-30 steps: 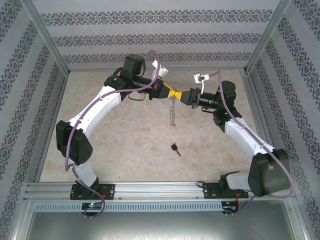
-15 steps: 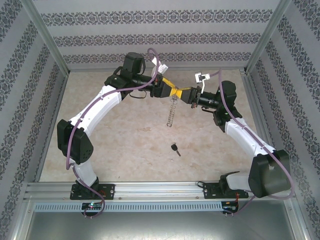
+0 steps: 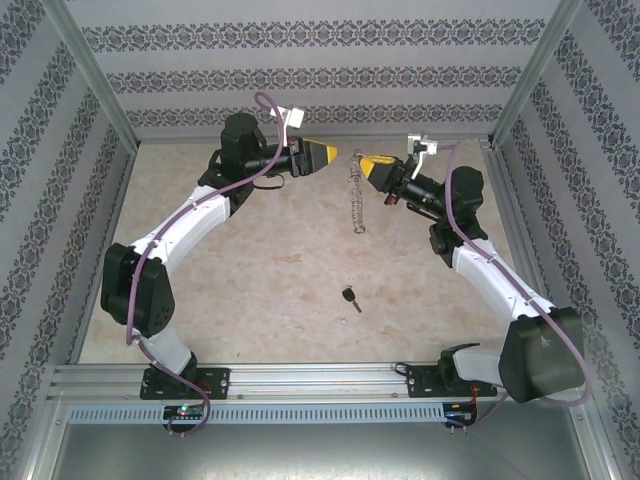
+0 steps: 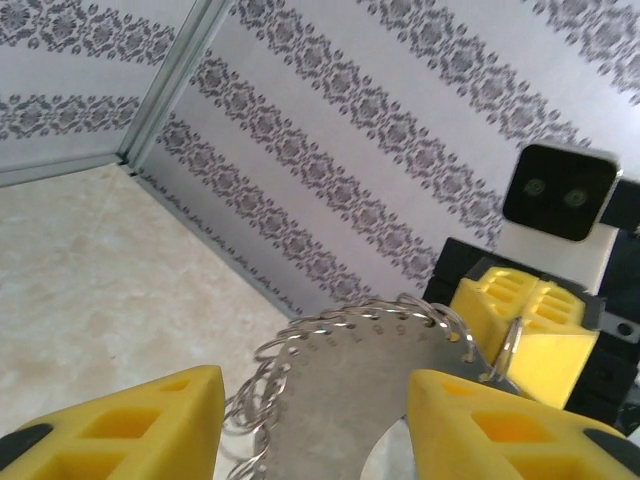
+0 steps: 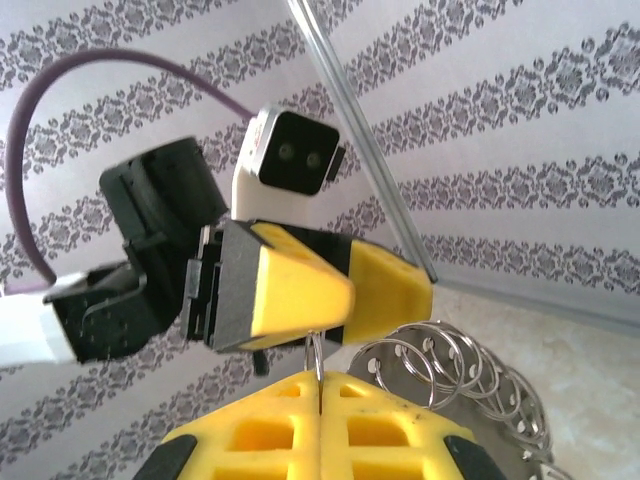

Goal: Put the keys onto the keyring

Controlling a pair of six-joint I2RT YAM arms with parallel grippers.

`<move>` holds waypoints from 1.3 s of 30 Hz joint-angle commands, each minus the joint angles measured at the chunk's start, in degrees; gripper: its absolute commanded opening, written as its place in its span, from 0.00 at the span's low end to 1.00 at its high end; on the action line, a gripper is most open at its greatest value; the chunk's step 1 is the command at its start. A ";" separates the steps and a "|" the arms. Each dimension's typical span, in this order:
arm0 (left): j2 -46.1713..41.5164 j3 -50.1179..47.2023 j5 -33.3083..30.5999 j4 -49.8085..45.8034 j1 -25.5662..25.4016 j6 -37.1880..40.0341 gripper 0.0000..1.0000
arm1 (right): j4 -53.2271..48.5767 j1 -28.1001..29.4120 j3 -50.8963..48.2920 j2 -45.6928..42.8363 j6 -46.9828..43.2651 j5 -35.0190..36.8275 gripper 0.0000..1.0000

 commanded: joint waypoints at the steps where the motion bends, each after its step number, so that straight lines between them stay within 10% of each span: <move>1: -1.69 -2.78 -0.55 17.24 -0.05 -11.62 0.50 | 10.12 1.50 -0.43 1.61 2.06 6.93 0.00; 10: -1.69 -8.18 -4.30 32.79 -0.35 -20.86 0.39 | 14.79 4.56 -0.29 5.45 4.90 16.13 0.00; 39: 2.17 -6.18 -2.66 32.65 -3.81 -22.01 0.31 | 19.49 6.46 1.46 9.91 8.41 14.53 0.00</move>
